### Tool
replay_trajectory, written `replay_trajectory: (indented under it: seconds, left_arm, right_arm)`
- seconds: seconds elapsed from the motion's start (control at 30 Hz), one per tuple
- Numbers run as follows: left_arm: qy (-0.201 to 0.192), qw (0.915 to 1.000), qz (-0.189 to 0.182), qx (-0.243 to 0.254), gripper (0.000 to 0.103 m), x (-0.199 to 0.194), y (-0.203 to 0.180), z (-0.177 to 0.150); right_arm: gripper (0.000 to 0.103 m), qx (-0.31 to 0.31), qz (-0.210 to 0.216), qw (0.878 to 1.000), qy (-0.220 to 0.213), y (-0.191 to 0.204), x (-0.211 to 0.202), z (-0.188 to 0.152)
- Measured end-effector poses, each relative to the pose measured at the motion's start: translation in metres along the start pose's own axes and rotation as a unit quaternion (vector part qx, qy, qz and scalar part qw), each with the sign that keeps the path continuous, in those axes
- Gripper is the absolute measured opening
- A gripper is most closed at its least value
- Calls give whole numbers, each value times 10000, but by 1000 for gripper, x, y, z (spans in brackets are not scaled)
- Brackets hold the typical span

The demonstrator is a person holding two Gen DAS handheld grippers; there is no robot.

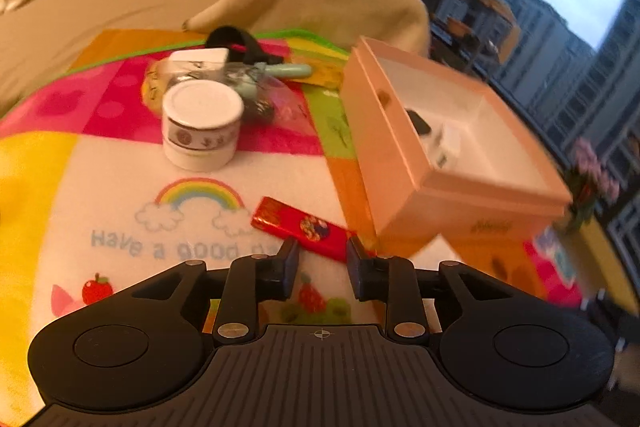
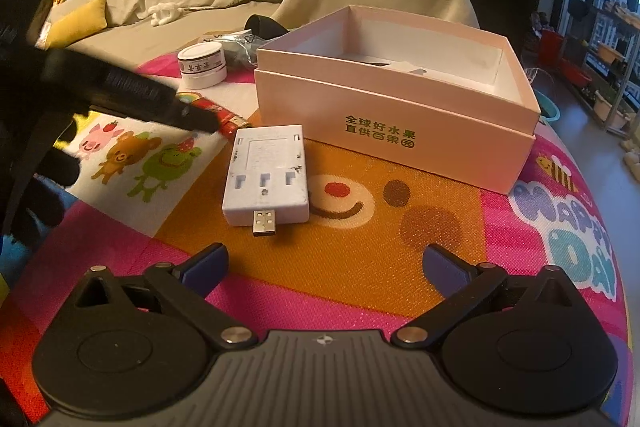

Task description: Organize rigid objects

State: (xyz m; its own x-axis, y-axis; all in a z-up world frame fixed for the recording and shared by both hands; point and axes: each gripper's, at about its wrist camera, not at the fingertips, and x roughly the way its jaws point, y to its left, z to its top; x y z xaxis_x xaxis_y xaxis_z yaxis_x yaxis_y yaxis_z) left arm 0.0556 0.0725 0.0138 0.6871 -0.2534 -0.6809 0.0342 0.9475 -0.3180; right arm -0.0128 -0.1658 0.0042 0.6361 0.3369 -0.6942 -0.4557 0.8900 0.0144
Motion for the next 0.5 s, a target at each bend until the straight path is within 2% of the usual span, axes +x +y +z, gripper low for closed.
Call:
replay_trajectory:
  seconds: [0.07, 0.17, 0.23, 0.33, 0.4, 0.47, 0.5]
  left_arm:
    - [-180, 9998, 114, 67, 29, -5, -2, 3]
    - [-468, 9937, 181, 1005, 29, -11, -16, 5]
    - [-325, 9891, 63, 1434, 29, -3, -23, 12]
    - [-150, 9851, -347, 1678, 29, 14, -19, 28]
    - [135, 9848, -535, 1645, 29, 28, -9, 35]
    - [372, 9856, -563, 1551, 27, 34, 2, 33]
    - [358, 9860, -656, 1488, 27, 31, 8, 30]
  right_arm:
    - [103, -13, -1, 10000, -2, 0, 0, 0]
    - [103, -8, 0, 10000, -9, 0, 0, 0]
    - [103, -5, 9, 10000, -17, 0, 0, 0]
    - [103, -9, 16, 10000, -25, 1, 0, 0]
    - [103, 2, 28, 10000, -29, 0, 0, 0]
    - [103, 1, 28, 10000, -30, 0, 0, 0]
    - [103, 3, 31, 10000, -31, 0, 0, 0]
